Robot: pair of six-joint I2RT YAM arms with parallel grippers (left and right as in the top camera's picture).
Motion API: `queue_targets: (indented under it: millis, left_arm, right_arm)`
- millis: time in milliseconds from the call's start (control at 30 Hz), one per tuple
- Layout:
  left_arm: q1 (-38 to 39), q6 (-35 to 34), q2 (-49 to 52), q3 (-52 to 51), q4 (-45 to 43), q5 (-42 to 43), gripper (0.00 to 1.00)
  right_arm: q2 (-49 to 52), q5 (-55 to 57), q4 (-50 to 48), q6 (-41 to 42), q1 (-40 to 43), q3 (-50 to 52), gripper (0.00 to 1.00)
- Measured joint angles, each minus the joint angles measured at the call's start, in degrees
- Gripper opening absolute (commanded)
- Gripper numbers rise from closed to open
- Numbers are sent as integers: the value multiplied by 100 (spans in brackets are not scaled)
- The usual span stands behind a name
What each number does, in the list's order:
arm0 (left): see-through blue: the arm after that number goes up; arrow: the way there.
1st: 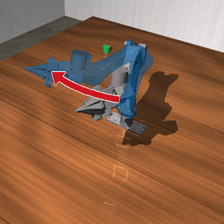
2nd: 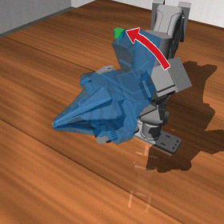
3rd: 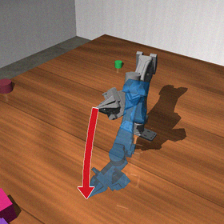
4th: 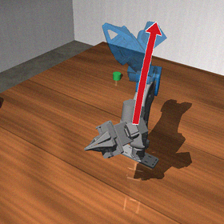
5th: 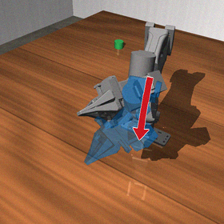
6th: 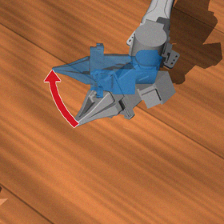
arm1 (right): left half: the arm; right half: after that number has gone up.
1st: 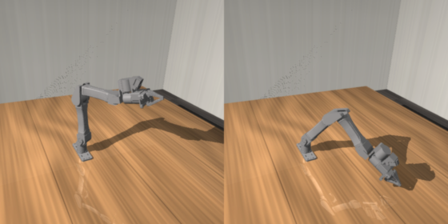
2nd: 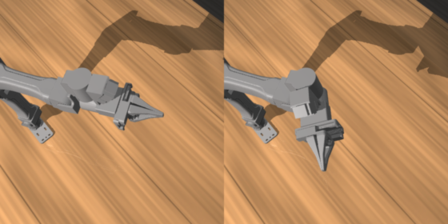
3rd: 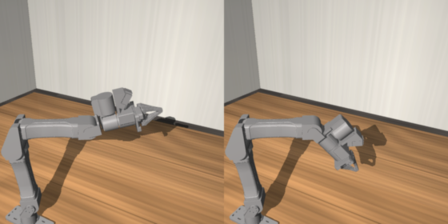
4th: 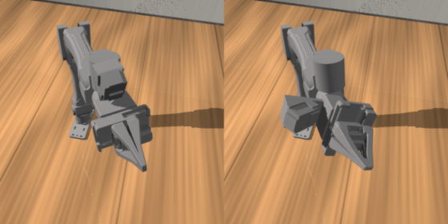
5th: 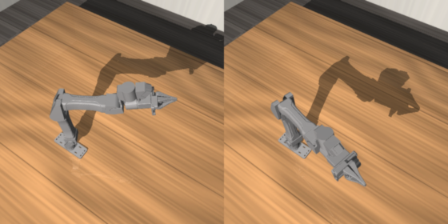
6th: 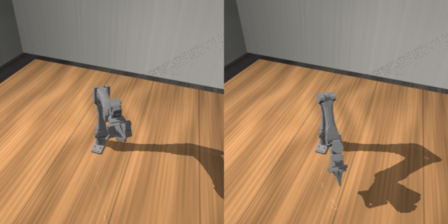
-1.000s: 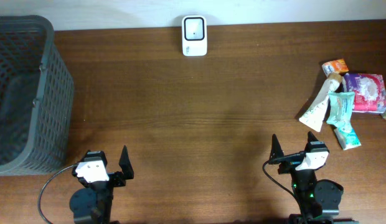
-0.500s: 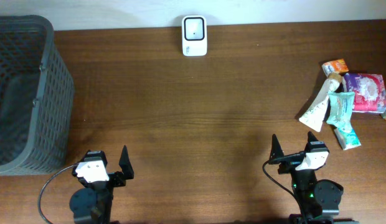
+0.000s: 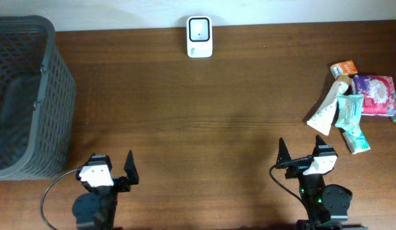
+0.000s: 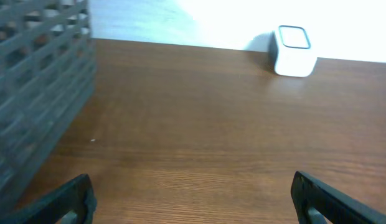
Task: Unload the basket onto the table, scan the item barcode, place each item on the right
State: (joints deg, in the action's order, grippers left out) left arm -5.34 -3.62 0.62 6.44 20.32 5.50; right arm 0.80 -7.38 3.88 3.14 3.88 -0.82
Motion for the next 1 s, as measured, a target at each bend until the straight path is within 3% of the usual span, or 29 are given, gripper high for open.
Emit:
queue_targets:
  millis: [100, 300, 600, 1000]
  left_arm:
    - [393, 260, 2, -28, -271, 24, 99]
    - [826, 407, 0, -431, -1676, 46, 99]
    - [1246, 247, 0, -549, -1572, -348, 99]
    - [841, 201, 0, -549, -1558, -494, 99]
  right_arm:
    - [0, 0, 0, -2, 0, 0, 99]
    - [0, 0, 0, -9, 0, 0, 99]
    - [0, 0, 0, -11, 0, 0, 98]
    - [0, 0, 0, -11, 0, 0, 99]
